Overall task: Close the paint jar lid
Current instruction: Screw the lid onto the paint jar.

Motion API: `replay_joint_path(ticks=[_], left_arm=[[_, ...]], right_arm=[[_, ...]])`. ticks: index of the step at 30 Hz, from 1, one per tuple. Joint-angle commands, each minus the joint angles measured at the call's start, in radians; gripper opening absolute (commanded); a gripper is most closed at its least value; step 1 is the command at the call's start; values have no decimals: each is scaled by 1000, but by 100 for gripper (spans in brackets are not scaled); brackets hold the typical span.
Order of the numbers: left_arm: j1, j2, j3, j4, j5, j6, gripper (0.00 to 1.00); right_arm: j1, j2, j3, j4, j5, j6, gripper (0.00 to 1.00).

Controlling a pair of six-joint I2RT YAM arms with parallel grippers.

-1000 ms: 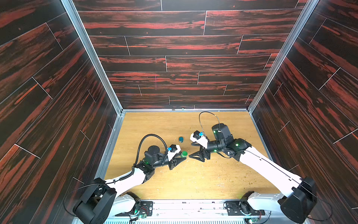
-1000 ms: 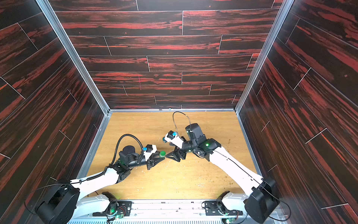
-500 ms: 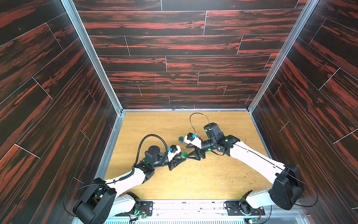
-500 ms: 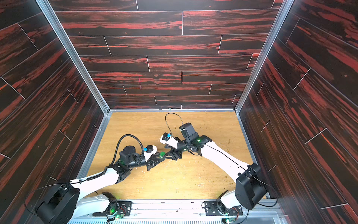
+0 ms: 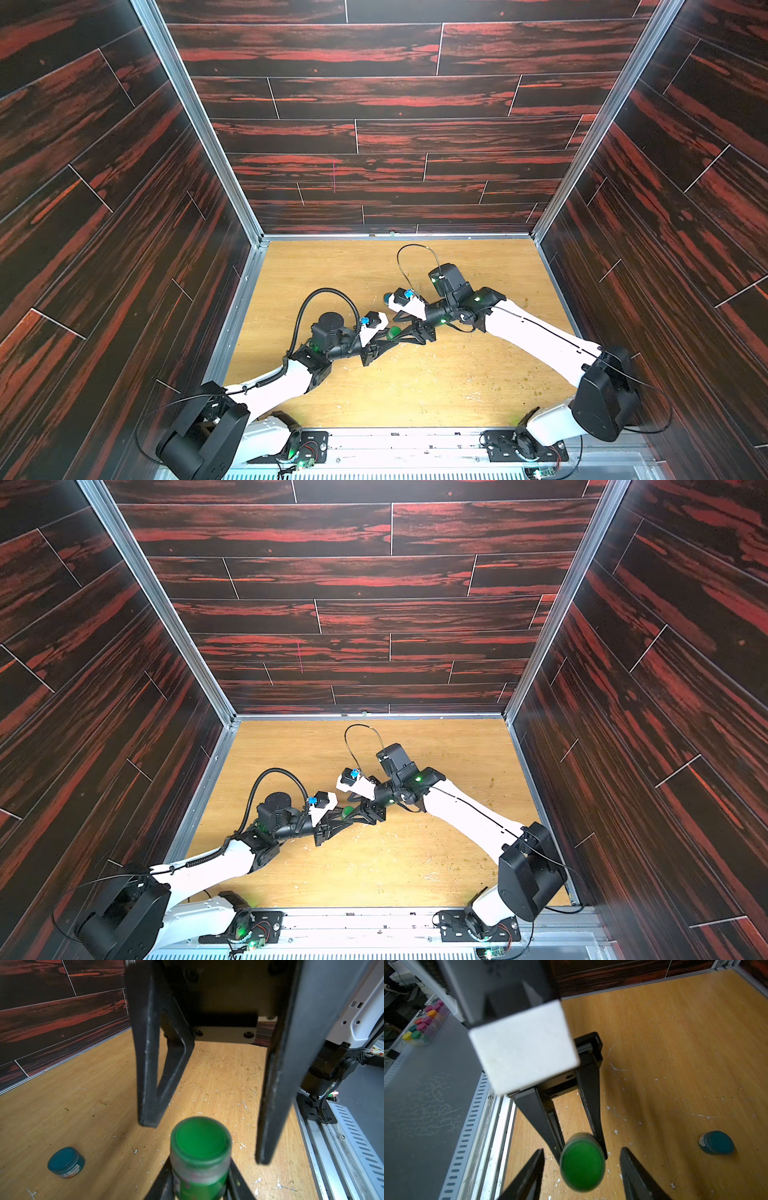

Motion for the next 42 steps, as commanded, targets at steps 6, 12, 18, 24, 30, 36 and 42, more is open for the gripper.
replay_joint_path(ticks=[6, 12, 18, 24, 30, 36, 42], left_arm=[[4, -24, 0, 0, 0, 16, 22], [4, -26, 0, -2, -2, 17, 22], [4, -24, 0, -3, -7, 20, 22], [5, -21, 0, -3, -14, 21, 22], [4, -21, 5, 2, -41, 24, 22], [4, -21, 10, 28, -122, 31, 20], [5, -14, 17, 77, -226, 34, 20]], right_arm=[[6, 21, 25, -32, -3, -8, 52], [5, 28, 28, -37, -7, -1, 44], [6, 37, 30, -43, -9, 5, 35], [5, 39, 31, -30, -8, 37, 27], [12, 45, 24, 22, 38, 143, 17], [23, 55, 12, 138, 151, 406, 12], [92, 61, 30, 162, 388, 618, 8]])
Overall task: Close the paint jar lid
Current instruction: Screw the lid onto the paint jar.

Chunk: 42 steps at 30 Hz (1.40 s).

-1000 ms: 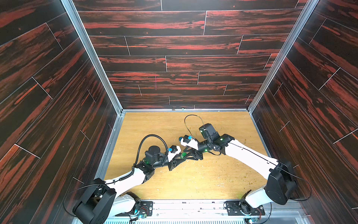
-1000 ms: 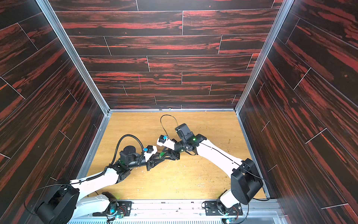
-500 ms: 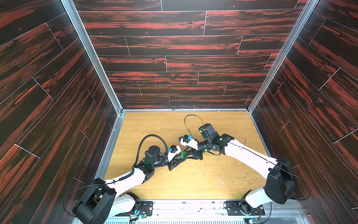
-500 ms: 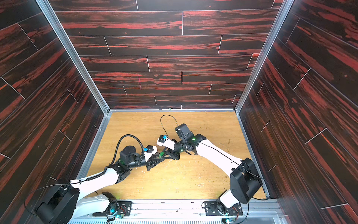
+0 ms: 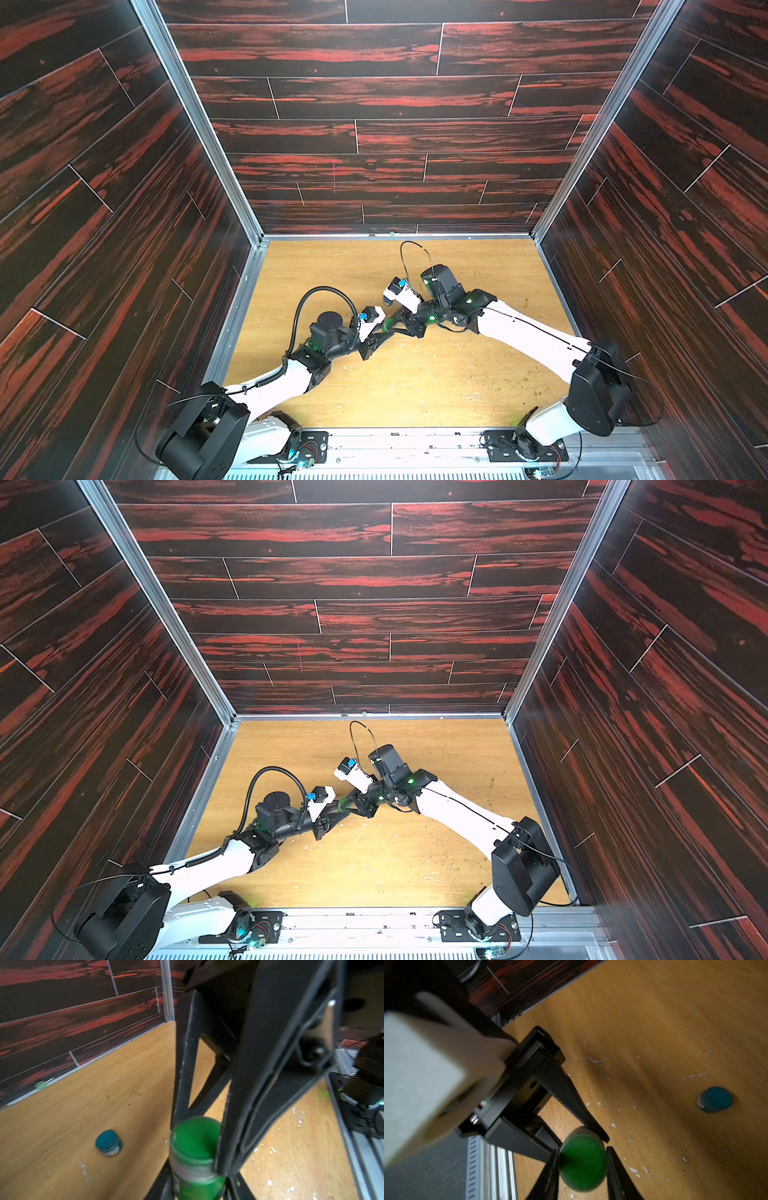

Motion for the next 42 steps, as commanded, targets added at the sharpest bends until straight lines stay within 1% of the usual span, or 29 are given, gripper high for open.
replay_joint_path(ticks=[1, 5, 7, 9, 10, 12, 16, 20, 25, 39, 42], left_arm=[[-3, -12, 20, 77, -63, 28, 20], [-4, 3, 33, 110, -119, 28, 20], [-4, 10, 39, 128, -141, 27, 20], [-3, 20, 42, 149, -163, 24, 20], [-4, 26, 46, 161, -172, 21, 19], [-4, 38, 49, 186, -187, 16, 20], [-3, 63, 59, 228, -204, -1, 19], [-3, 85, 63, 259, -220, -10, 19], [-3, 97, 60, 280, -230, -18, 20], [-4, 107, 54, 291, -224, -24, 20], [-3, 104, 48, 290, -221, -24, 23]], right_arm=[[51, 28, 32, 46, 217, 203, 7], [135, 47, 73, 23, 400, 346, 5], [174, 61, 102, 3, 496, 441, 2], [203, 81, 136, -28, 568, 575, 1], [212, 93, 150, -42, 588, 649, 1], [234, 122, 187, -71, 621, 749, 0], [280, 204, 301, -178, 722, 869, 0], [285, 259, 362, -224, 731, 973, 0], [288, 269, 355, -194, 713, 1004, 0], [287, 267, 351, -190, 696, 966, 0], [283, 264, 352, -191, 697, 951, 0]])
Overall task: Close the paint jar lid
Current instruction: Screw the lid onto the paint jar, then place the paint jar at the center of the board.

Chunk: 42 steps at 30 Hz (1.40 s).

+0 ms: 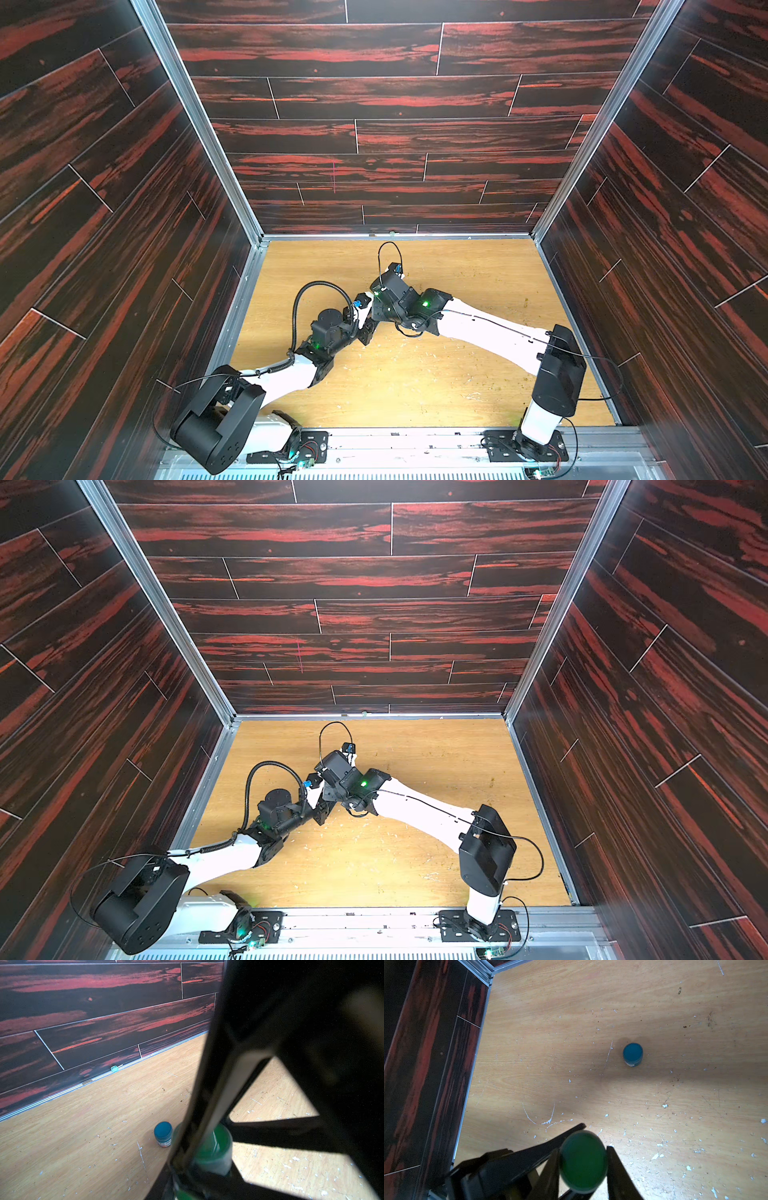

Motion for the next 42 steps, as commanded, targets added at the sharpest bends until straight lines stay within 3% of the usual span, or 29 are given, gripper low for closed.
replay_joint_path(ticks=[1, 4, 11, 14, 22, 29, 42], left_arm=[[-28, -10, 37, 115, 24, 57, 23], [-29, -13, 31, 112, 31, 59, 34], [-29, -25, 20, 92, 31, 63, 80], [-28, -40, -3, 99, 21, 59, 89], [-29, -107, -72, 81, -12, 35, 92], [-28, -201, -116, -4, -104, 32, 93], [-29, -278, -145, -88, -138, 51, 94]], right_arm=[[38, 33, 7, -2, -79, -2, 0], [32, 23, 0, -4, -73, -16, 0], [-2, -10, -23, -5, -37, -60, 0], [-38, -35, -44, 2, -16, -94, 0], [-195, -74, -144, 103, -2, -210, 0], [-298, 16, -168, 209, -27, -303, 0], [-324, 200, -135, 320, -5, -399, 0]])
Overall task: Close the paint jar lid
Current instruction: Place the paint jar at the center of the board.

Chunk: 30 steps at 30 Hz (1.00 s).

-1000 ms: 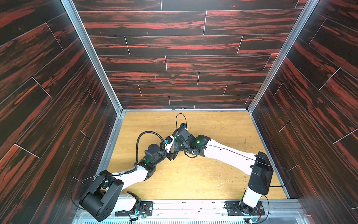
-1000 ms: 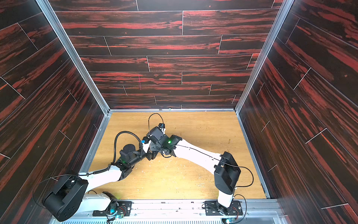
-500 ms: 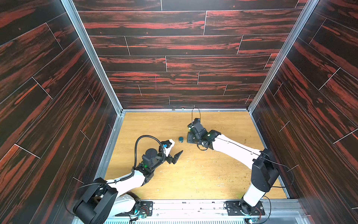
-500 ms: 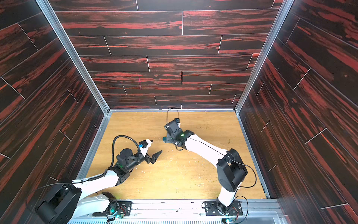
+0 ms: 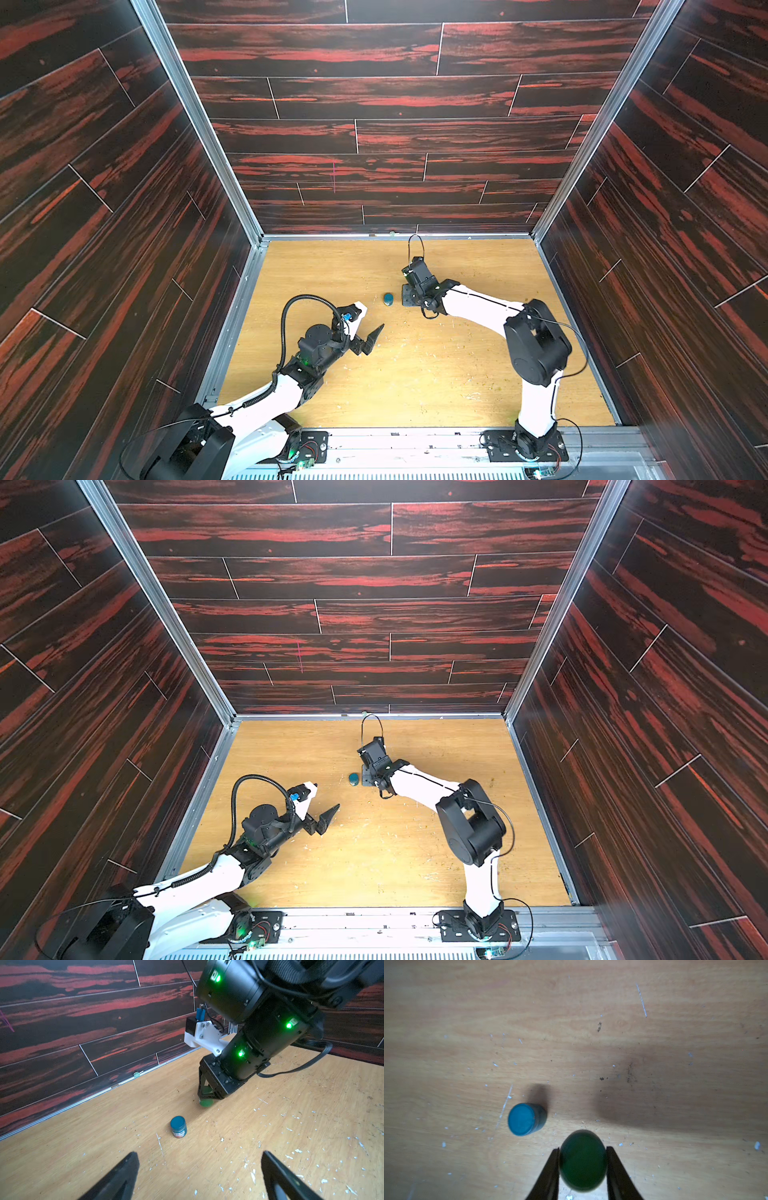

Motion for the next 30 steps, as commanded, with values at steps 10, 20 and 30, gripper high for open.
replay_joint_path(ticks=[10, 20, 30], left_arm=[[-1, -29, -14, -26, -24, 15, 94], [-1, -29, -16, -31, -30, 20, 94], [0, -29, -20, -28, -35, 20, 95]], right_arm=[[-9, 119, 50, 87, 37, -73, 0], [-9, 143, 41, 99, 30, -52, 10], [-8, 123, 73, 34, 42, -39, 71]])
